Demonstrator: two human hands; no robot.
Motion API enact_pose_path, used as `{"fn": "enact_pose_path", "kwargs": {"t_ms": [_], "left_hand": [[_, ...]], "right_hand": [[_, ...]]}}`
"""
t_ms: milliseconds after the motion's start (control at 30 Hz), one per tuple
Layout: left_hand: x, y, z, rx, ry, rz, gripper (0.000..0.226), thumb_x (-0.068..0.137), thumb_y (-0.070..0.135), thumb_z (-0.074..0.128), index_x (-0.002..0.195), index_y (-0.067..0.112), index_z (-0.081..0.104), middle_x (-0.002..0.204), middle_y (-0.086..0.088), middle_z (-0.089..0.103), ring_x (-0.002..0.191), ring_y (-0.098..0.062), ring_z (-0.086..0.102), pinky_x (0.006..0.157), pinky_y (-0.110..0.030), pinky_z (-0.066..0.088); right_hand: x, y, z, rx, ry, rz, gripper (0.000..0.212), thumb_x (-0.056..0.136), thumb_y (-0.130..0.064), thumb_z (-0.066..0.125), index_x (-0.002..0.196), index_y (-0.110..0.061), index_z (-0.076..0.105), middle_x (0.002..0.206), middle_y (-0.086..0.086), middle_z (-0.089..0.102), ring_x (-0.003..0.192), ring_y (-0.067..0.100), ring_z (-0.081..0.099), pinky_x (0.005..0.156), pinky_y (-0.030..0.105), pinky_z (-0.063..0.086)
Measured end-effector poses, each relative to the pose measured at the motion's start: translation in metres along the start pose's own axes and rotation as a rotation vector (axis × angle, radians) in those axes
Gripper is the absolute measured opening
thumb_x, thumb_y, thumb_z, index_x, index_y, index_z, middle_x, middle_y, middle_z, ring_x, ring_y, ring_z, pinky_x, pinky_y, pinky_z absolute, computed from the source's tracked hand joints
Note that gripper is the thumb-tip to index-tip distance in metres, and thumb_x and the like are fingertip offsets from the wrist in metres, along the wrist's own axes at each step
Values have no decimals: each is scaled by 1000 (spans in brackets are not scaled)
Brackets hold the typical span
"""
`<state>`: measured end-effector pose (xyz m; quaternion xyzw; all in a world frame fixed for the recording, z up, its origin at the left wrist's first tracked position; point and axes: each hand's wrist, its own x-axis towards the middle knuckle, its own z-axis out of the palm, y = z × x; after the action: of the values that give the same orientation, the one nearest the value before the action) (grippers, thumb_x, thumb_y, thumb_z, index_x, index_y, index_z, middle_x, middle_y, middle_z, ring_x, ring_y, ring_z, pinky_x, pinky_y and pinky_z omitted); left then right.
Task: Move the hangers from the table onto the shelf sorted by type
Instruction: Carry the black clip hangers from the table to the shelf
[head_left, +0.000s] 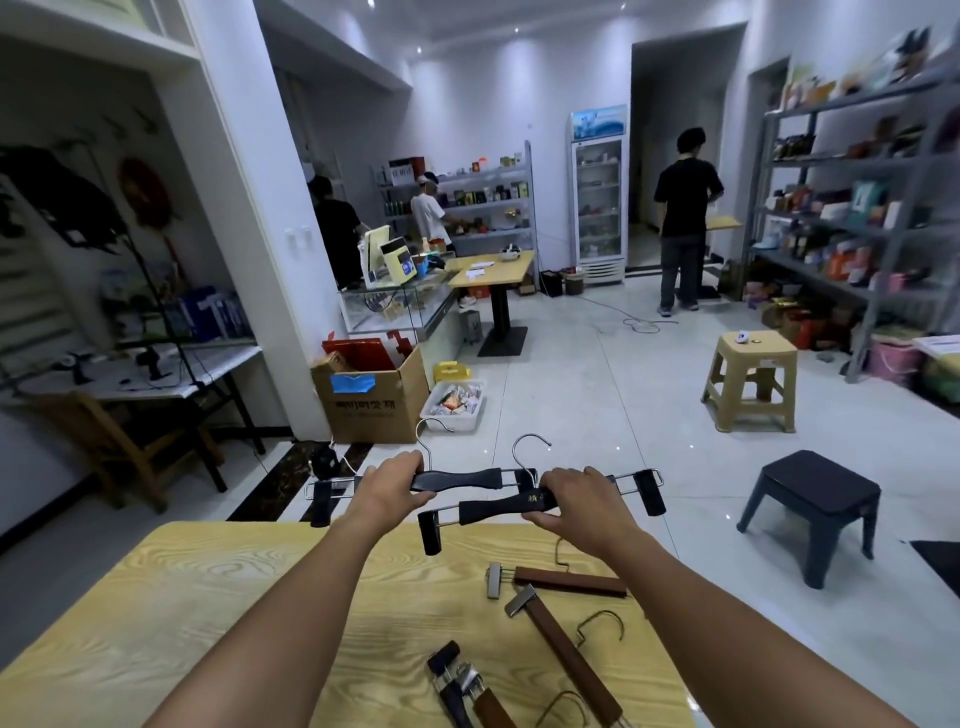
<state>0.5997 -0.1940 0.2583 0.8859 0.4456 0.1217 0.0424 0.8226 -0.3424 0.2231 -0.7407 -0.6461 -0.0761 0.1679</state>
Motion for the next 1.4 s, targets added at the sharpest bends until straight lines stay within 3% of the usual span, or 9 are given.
{"fn": "enact_pose_path", "kwargs": {"t_ms": [400,567,900,1067,1400], "left_hand": [[-53,-27,-71,52,114,-153,28,86,35,65,85,21,41,90,2,58,87,-22,57,76,-35,37],[-102,-58,-103,72,162,-254,27,86,33,66,86,20,42,87,3,56,89,-24,57,78,-35,37],[-250,-106,-144,117,231,-441,27,87,35,64,86,17,44,91,1,57,88,-24,55,71,-34,31],[-332,-111,-154,120,242,-548,26,86,34,65,85,18,44,88,3,56,83,-22,53,70,-33,31],[-491,-109,-167,93,303,-821,26,85,31,67,85,18,44,89,-1,61,86,-26,57,78,-37,41]], "right_hand": [[10,-45,-27,-19,39,-175,38,88,-58,51,91,-20,53,95,-2,62,72,16,42,74,29,32],[16,-88,-31,24,68,-275,40,87,-59,53,94,-20,57,98,-3,64,85,19,57,76,29,33],[-33,-193,-36,97,42,-484,41,87,-57,54,103,-20,59,103,-1,65,93,22,58,75,30,32],[-70,-242,-35,135,15,-582,38,87,-58,53,94,-21,57,100,-2,64,92,21,58,76,30,31],[-136,-336,-25,209,-33,-852,38,87,-60,51,94,-23,56,96,-5,63,86,19,57,73,29,30]]}}
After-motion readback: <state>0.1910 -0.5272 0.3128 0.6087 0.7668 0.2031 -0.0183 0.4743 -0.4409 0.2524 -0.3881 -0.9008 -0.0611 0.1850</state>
